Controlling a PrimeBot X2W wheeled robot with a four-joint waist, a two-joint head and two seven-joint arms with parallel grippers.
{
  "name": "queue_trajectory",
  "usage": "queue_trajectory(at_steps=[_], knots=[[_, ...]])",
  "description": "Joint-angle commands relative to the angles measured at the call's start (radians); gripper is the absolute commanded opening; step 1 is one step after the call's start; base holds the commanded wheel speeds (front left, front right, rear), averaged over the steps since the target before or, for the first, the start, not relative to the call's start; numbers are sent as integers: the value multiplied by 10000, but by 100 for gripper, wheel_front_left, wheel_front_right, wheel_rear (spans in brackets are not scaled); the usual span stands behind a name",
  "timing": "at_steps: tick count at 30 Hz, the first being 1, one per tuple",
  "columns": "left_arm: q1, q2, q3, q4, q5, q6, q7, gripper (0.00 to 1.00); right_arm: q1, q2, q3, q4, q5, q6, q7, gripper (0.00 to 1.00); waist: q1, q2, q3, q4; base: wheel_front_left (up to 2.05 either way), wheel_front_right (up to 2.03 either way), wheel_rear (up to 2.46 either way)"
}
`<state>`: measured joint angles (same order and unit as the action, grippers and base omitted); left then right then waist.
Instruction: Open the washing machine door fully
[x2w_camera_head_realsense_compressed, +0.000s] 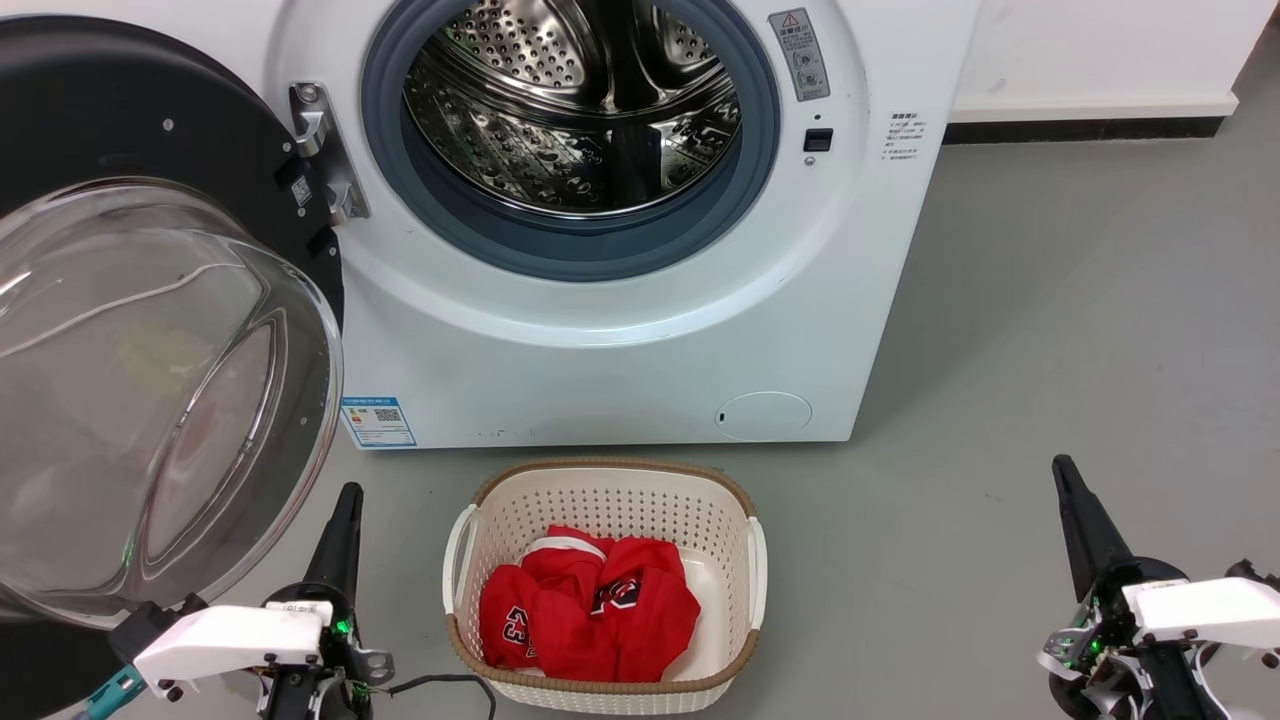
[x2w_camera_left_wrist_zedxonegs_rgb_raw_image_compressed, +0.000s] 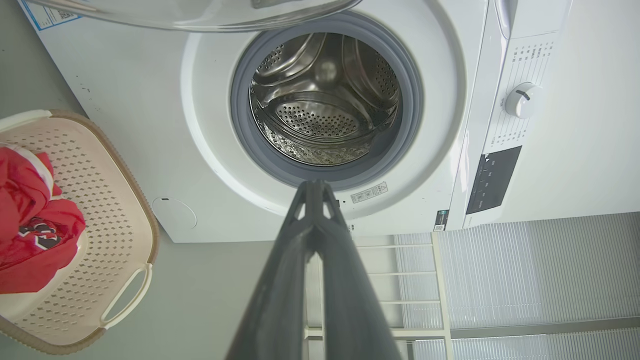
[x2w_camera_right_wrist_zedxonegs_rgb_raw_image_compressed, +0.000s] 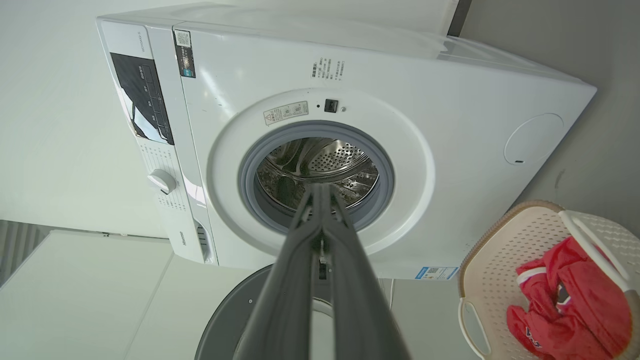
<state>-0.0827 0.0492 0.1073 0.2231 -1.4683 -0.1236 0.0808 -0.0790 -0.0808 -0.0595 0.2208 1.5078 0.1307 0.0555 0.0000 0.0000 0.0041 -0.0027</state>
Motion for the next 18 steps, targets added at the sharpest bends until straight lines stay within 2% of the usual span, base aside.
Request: queue_trajectory(at_steps=[1,18], knots=[[-157,18,37,32,-210,-64,57,0,-178,2,-37,21,208,1,63,0,0,0,-1,3,0,0,0],[-317,18,87,254,-1464,-89,369,0,-333,44,-182,239,1381,0,306,0,0,0,-9,26,0,0,0]])
